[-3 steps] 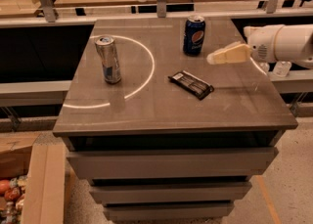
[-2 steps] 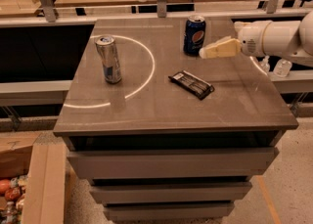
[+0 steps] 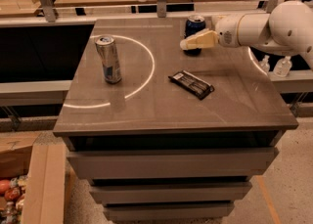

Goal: Pick pepsi can

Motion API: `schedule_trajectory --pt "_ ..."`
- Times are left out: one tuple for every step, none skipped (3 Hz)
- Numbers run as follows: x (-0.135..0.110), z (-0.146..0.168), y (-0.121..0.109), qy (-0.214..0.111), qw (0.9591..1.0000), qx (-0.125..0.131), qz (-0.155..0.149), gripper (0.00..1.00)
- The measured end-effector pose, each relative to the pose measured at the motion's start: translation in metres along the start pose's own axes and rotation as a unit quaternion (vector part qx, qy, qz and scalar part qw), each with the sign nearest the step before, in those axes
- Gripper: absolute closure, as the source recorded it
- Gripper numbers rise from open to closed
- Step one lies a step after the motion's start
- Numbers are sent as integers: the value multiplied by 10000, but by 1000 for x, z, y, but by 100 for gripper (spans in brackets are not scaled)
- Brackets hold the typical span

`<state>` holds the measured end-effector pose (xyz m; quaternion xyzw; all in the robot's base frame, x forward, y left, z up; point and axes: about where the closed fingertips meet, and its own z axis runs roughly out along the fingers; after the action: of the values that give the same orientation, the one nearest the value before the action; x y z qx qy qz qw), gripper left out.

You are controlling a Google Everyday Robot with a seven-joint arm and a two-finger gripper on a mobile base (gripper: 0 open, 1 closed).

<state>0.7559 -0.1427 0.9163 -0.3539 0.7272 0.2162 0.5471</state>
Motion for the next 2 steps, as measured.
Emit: schedule_trajectory --pt "3 25 -1 -10 9999 -142 64 2" --pt "5 37 -6 -58 9998 -197 86 24"
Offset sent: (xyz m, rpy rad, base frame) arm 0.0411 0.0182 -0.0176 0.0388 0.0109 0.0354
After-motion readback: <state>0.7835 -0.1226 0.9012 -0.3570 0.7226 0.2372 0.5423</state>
